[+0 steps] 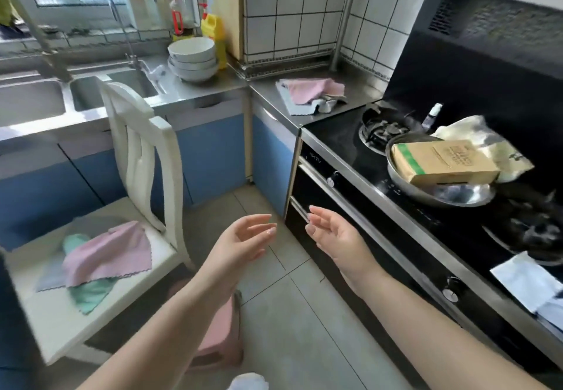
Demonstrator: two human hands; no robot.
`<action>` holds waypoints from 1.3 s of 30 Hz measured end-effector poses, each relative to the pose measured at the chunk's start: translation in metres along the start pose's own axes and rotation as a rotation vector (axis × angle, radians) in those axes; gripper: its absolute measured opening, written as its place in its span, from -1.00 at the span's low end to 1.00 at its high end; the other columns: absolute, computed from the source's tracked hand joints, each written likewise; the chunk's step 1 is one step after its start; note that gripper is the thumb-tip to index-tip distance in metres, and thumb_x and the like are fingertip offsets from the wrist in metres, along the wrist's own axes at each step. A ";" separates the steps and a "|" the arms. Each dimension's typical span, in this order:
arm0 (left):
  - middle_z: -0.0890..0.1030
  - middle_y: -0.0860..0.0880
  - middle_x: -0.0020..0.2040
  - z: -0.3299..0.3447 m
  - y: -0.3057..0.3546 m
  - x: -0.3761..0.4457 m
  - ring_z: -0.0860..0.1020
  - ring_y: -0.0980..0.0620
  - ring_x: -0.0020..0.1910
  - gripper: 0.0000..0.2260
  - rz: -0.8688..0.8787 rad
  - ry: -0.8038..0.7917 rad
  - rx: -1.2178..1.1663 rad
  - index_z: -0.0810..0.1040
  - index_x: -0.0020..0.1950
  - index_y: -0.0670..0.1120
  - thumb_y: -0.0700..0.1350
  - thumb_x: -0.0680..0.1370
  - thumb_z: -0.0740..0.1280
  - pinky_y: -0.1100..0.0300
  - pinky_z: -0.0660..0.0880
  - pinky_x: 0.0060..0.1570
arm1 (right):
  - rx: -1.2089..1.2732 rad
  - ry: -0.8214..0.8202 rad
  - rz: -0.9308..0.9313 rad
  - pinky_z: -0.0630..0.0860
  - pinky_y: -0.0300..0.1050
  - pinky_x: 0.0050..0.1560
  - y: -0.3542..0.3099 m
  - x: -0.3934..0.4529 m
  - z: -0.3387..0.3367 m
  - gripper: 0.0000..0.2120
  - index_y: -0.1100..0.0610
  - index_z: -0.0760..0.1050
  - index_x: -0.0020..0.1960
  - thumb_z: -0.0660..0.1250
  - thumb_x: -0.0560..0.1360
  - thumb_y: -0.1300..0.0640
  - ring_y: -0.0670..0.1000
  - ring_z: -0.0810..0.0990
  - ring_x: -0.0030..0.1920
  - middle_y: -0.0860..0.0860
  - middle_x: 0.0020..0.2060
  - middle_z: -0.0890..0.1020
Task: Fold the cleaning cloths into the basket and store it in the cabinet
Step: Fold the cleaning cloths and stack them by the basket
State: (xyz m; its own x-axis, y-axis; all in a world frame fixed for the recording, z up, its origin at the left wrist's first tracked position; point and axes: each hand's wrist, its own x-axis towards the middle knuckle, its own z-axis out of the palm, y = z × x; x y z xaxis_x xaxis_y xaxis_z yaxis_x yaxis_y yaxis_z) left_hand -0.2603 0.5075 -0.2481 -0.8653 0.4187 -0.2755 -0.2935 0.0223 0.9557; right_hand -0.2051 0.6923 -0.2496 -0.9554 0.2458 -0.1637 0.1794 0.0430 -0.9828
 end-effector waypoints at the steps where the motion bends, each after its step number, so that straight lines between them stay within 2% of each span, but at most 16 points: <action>1: 0.66 0.10 0.08 0.012 0.004 0.008 0.60 0.17 0.10 -0.74 0.000 0.003 0.011 0.56 0.16 0.08 -0.05 0.48 0.42 0.13 0.48 0.15 | 0.006 0.000 0.000 0.38 -0.07 0.36 0.000 0.007 -0.015 -0.63 -0.07 0.41 0.26 0.37 0.48 0.09 -0.13 0.45 0.29 -0.09 0.21 0.52; 8: 0.66 0.12 0.07 0.054 0.023 0.058 0.58 0.16 0.12 -0.76 0.016 0.020 0.047 0.56 0.16 0.08 -0.05 0.49 0.41 0.12 0.48 0.18 | 0.066 0.020 -0.034 0.40 -0.16 0.31 -0.005 0.050 -0.067 -0.66 -0.03 0.42 0.23 0.36 0.49 0.18 -0.13 0.47 0.26 -0.12 0.13 0.54; 14: 0.66 0.09 0.07 0.073 0.039 0.119 0.61 0.14 0.09 -0.74 0.018 -0.006 0.032 0.55 0.17 0.06 -0.06 0.49 0.40 0.08 0.47 0.21 | 0.089 0.034 -0.029 0.38 -0.09 0.35 -0.004 0.103 -0.093 -0.66 -0.02 0.43 0.22 0.36 0.49 0.18 -0.12 0.47 0.26 -0.08 0.15 0.54; 20: 0.66 0.10 0.07 0.067 0.063 0.217 0.60 0.15 0.09 -0.75 0.020 -0.016 0.001 0.54 0.17 0.05 -0.09 0.50 0.39 0.06 0.46 0.24 | 0.097 0.056 -0.050 0.39 -0.08 0.34 -0.008 0.205 -0.104 -0.68 -0.04 0.46 0.19 0.36 0.48 0.20 -0.09 0.47 0.27 -0.04 0.17 0.55; 27: 0.66 0.09 0.07 0.033 0.107 0.361 0.59 0.12 0.13 -0.77 0.005 -0.050 0.027 0.57 0.14 0.08 -0.06 0.49 0.41 0.07 0.46 0.23 | 0.144 0.097 -0.033 0.49 -0.32 0.10 -0.030 0.354 -0.102 -0.68 0.02 0.44 0.21 0.34 0.50 0.27 -0.11 0.47 0.25 -0.03 0.17 0.54; 31: 0.67 0.08 0.06 0.019 0.133 0.437 0.59 0.10 0.14 -0.75 -0.014 -0.071 0.040 0.57 0.14 0.06 -0.07 0.47 0.44 0.04 0.44 0.27 | 0.132 0.137 -0.026 0.39 -0.15 0.30 -0.046 0.427 -0.103 -0.71 -0.07 0.47 0.13 0.35 0.49 0.24 -0.10 0.47 0.26 -0.08 0.14 0.55; 34: 0.67 0.08 0.06 0.015 0.144 0.481 0.59 0.09 0.13 -0.76 -0.029 -0.085 0.039 0.57 0.14 0.05 -0.08 0.49 0.43 0.06 0.44 0.25 | 0.134 0.156 -0.010 0.37 -0.08 0.34 -0.048 0.468 -0.105 -0.70 -0.05 0.47 0.16 0.36 0.49 0.23 -0.07 0.47 0.28 -0.04 0.17 0.54; 37: 0.67 0.09 0.04 0.010 0.152 0.523 0.60 0.11 0.10 -0.77 -0.039 -0.109 0.053 0.56 0.14 0.05 -0.09 0.50 0.40 0.11 0.46 0.20 | 0.117 0.176 -0.007 0.40 -0.16 0.29 -0.049 0.510 -0.106 -0.67 0.04 0.45 0.23 0.35 0.50 0.24 -0.08 0.47 0.26 0.00 0.21 0.53; 39: 0.68 0.10 0.03 0.005 0.156 0.548 0.61 0.13 0.08 -0.77 -0.048 -0.112 0.071 0.56 0.14 0.06 -0.09 0.50 0.41 0.14 0.47 0.18 | 0.130 0.173 -0.015 0.44 -0.26 0.18 -0.048 0.537 -0.106 -0.69 0.03 0.45 0.20 0.34 0.50 0.26 -0.09 0.48 0.25 0.00 0.19 0.53</action>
State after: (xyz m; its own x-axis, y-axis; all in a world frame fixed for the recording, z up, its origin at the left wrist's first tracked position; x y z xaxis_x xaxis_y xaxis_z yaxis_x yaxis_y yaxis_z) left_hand -0.7782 0.7453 -0.2491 -0.7990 0.5141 -0.3119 -0.3008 0.1075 0.9476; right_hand -0.7015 0.9245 -0.2816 -0.9015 0.4086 -0.1426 0.1226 -0.0748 -0.9896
